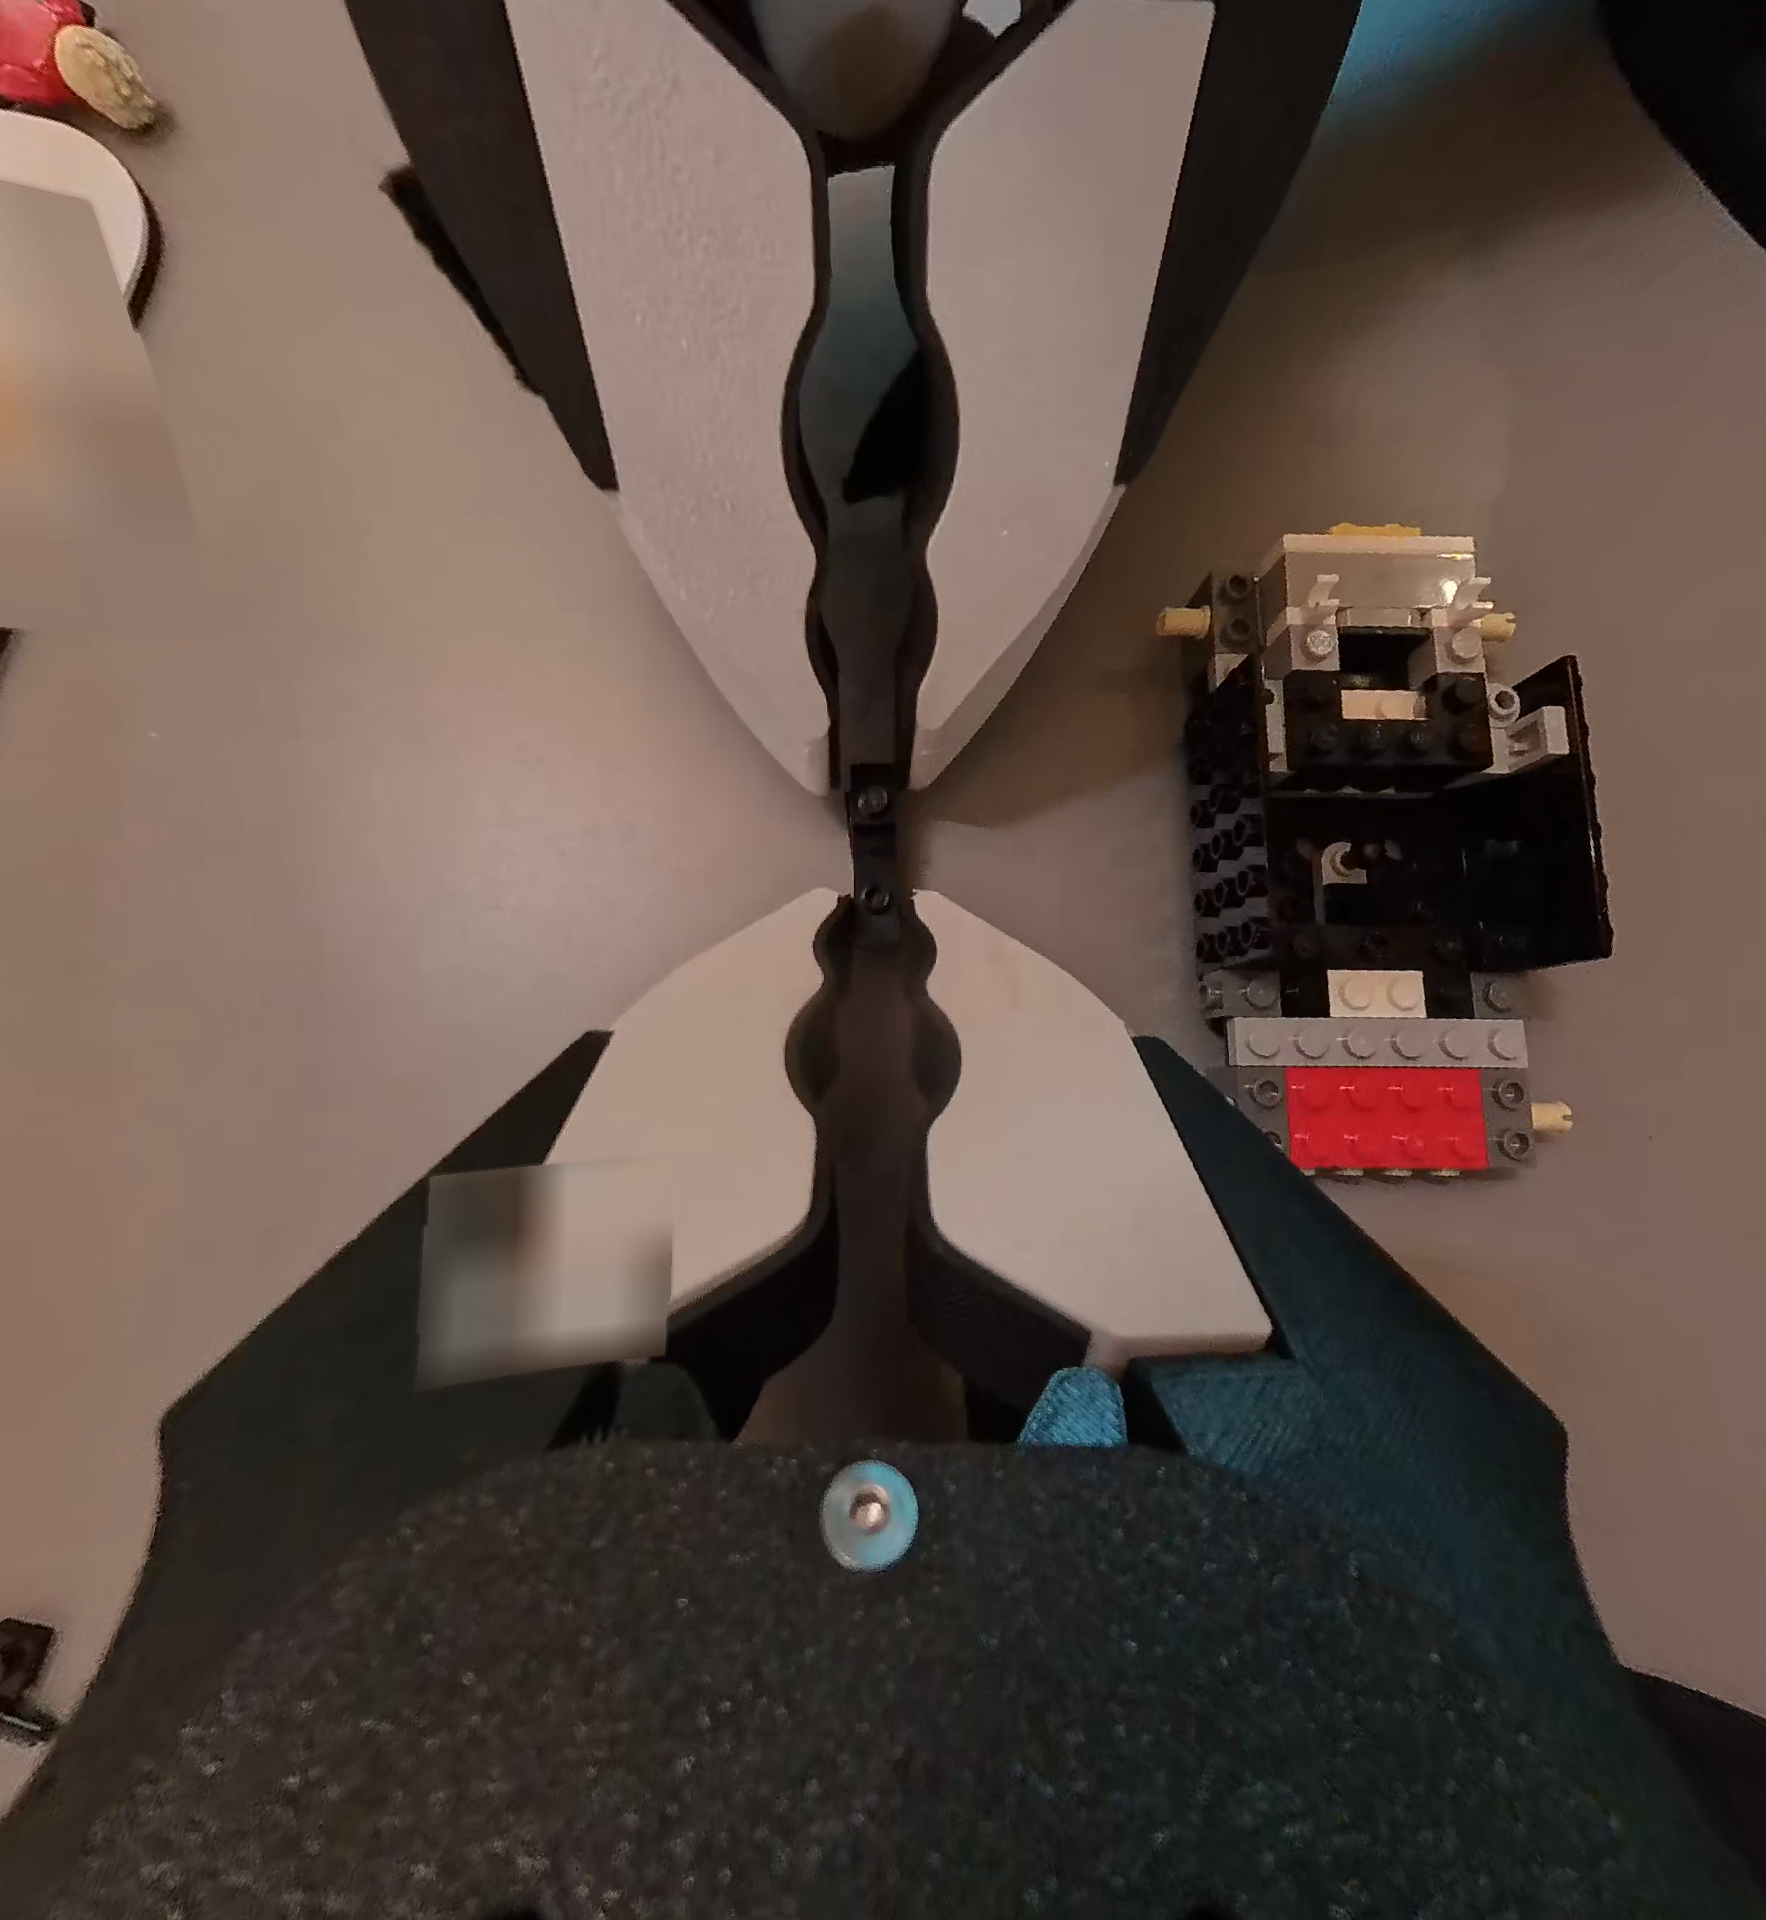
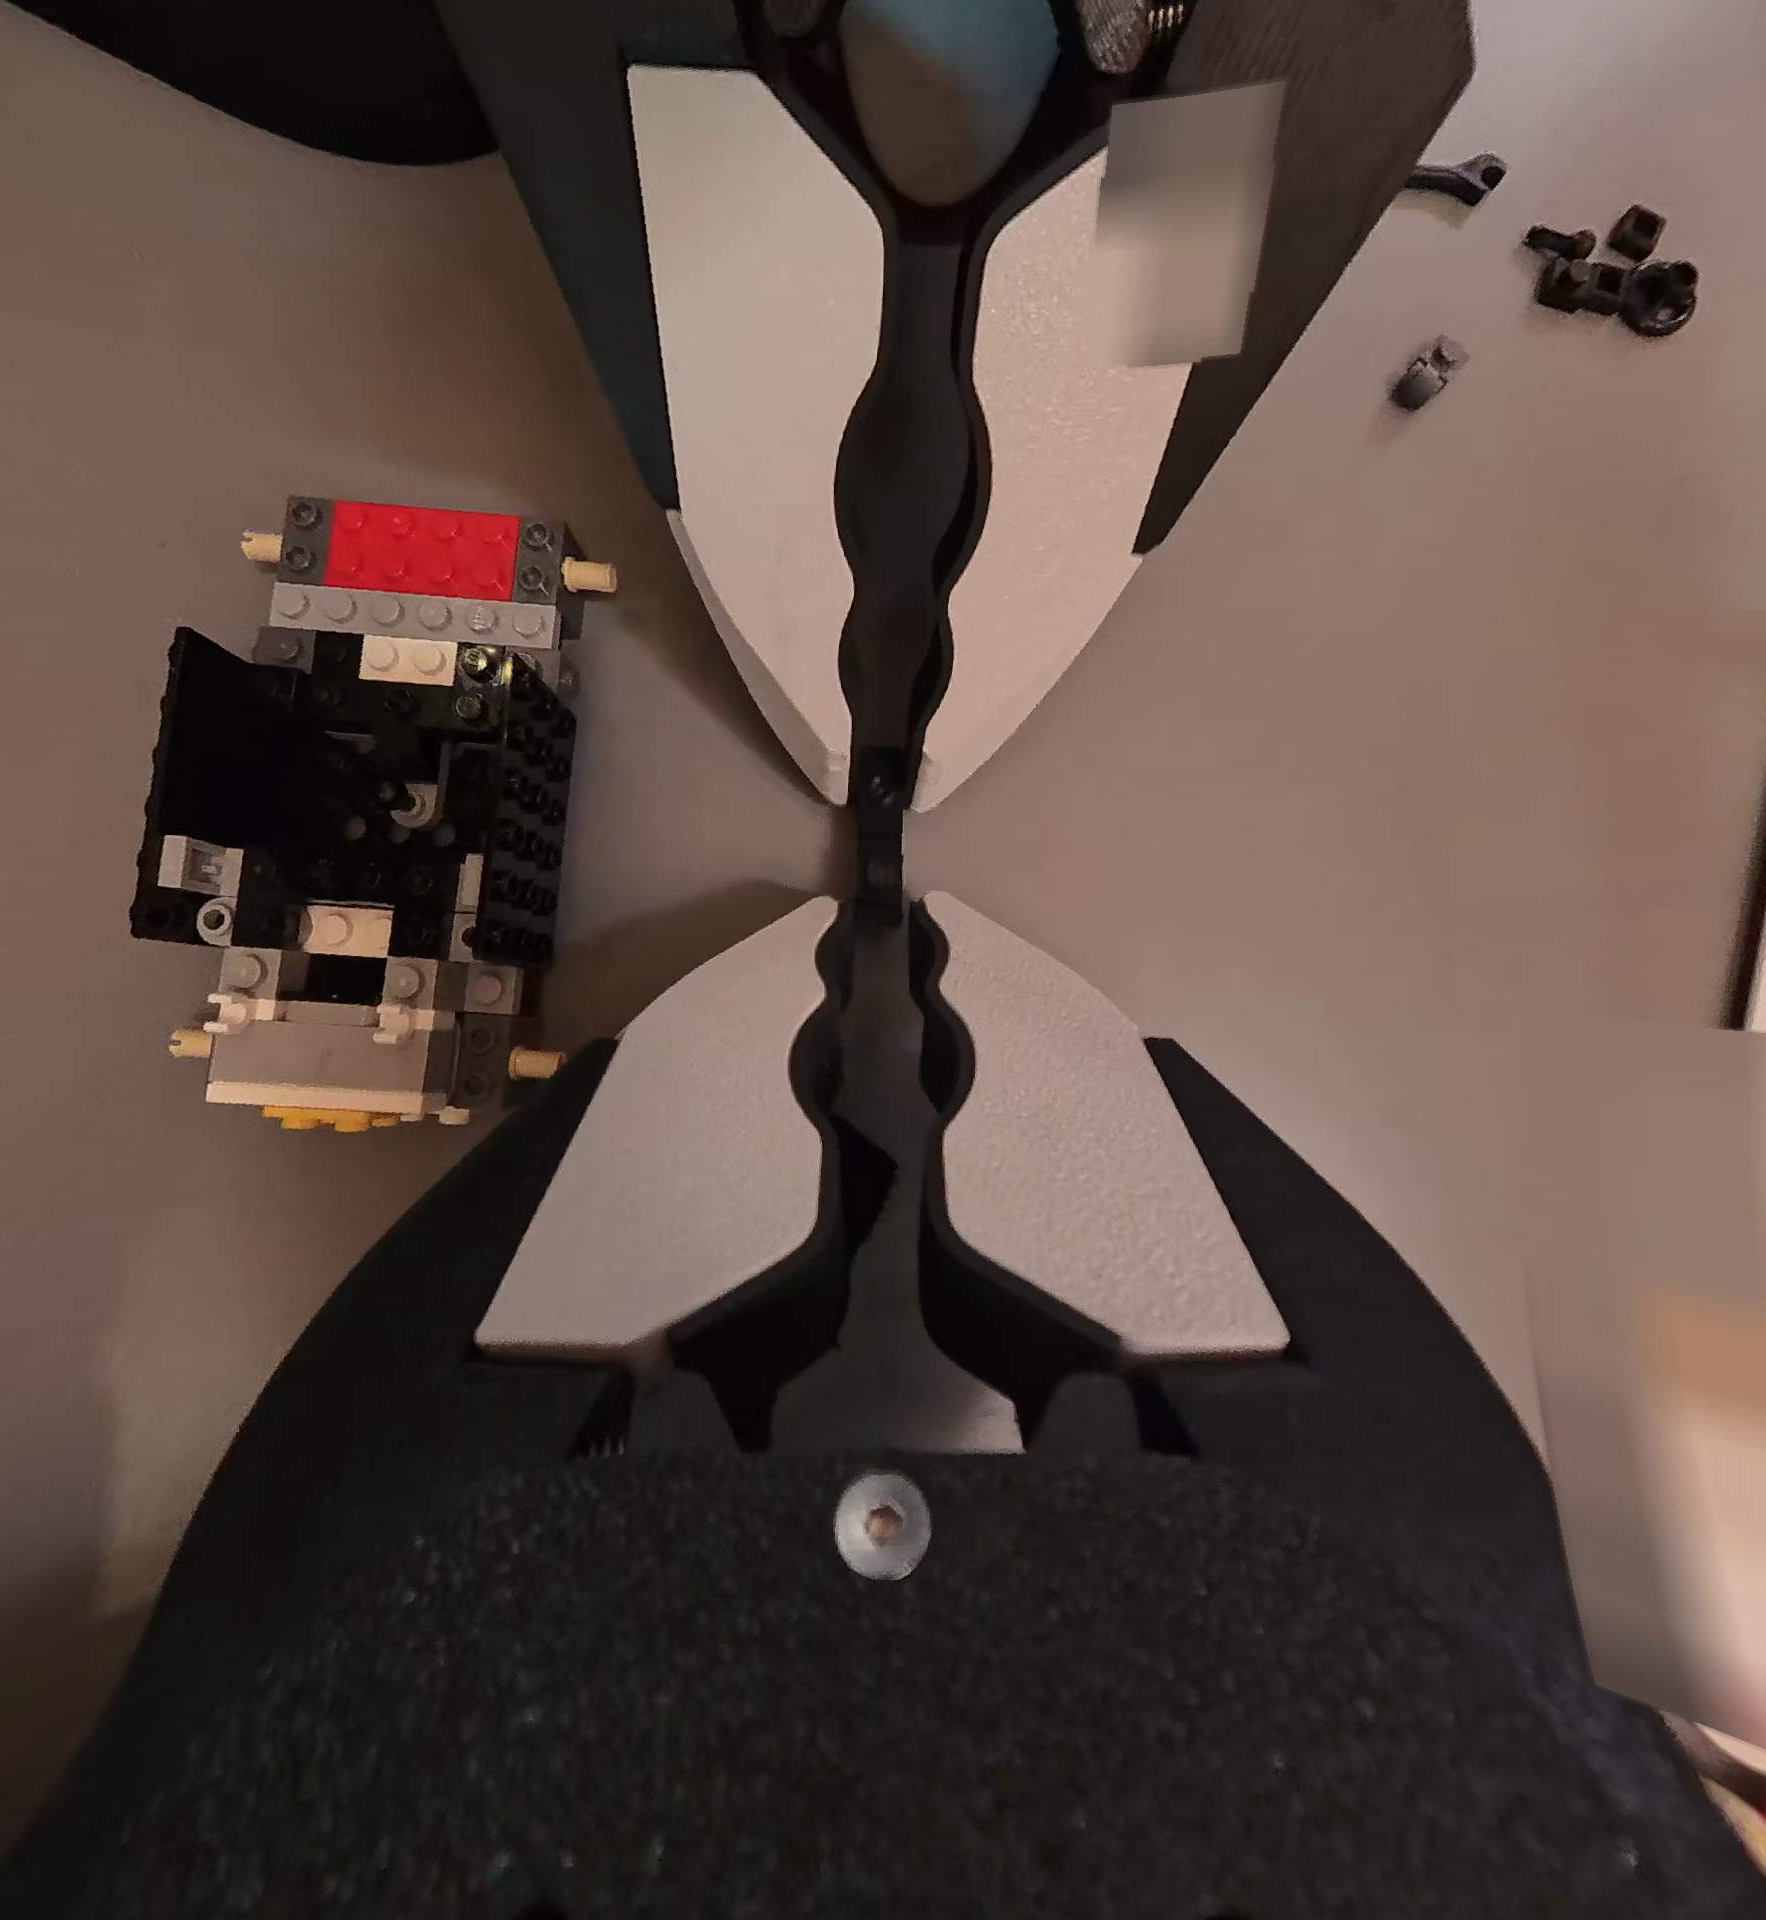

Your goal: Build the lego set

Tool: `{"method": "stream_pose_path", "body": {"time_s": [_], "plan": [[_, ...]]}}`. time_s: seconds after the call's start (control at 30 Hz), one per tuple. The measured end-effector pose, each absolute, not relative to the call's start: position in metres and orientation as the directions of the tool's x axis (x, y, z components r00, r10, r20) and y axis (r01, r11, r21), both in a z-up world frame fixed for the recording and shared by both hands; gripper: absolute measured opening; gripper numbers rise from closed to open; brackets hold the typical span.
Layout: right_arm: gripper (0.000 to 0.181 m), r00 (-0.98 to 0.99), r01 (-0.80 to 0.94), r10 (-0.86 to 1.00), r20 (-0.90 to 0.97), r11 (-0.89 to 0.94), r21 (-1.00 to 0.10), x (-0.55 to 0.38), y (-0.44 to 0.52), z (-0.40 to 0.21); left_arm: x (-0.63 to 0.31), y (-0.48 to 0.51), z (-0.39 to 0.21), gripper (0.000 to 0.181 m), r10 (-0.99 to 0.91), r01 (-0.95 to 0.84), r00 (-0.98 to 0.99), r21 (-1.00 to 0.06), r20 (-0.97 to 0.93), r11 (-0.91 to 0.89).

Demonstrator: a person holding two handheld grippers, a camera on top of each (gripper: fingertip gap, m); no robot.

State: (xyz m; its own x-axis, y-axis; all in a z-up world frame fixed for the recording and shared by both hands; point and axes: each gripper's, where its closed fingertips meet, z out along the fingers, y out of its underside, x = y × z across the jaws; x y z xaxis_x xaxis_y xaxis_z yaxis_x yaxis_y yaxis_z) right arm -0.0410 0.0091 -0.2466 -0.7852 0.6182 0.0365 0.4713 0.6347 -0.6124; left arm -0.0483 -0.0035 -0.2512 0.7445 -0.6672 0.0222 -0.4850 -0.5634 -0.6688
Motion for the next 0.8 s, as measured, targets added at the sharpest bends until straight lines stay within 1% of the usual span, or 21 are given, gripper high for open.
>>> {"method": "stream_pose_path", "body": {"time_s": [0.1, 0.4, 0.8], "plan": [[0.014, -0.775, 0.487, 0.631, 0.028, 0.624, -0.611, -0.037, 0.016, -0.243, -0.048, -0.004, -0.251, 0.008, -0.664, -0.48, 0.747, -0.667, 0.029, -0.569], [0.014, -0.757, 0.499, 0.652, 0.032, 0.609, -0.616, -0.035, 0.022, -0.24, -0.05, -0.004, -0.252, 0.008, -0.629, -0.452, 0.774, -0.639, 0.066, -0.623], [0.015, -0.767, 0.495, 0.641, 0.029, 0.62, -0.609, -0.037, 0.015, -0.244, -0.05, -0.006, -0.253, 0.008, -0.648, -0.489, 0.76, -0.605, 0.058, -0.628]]}}
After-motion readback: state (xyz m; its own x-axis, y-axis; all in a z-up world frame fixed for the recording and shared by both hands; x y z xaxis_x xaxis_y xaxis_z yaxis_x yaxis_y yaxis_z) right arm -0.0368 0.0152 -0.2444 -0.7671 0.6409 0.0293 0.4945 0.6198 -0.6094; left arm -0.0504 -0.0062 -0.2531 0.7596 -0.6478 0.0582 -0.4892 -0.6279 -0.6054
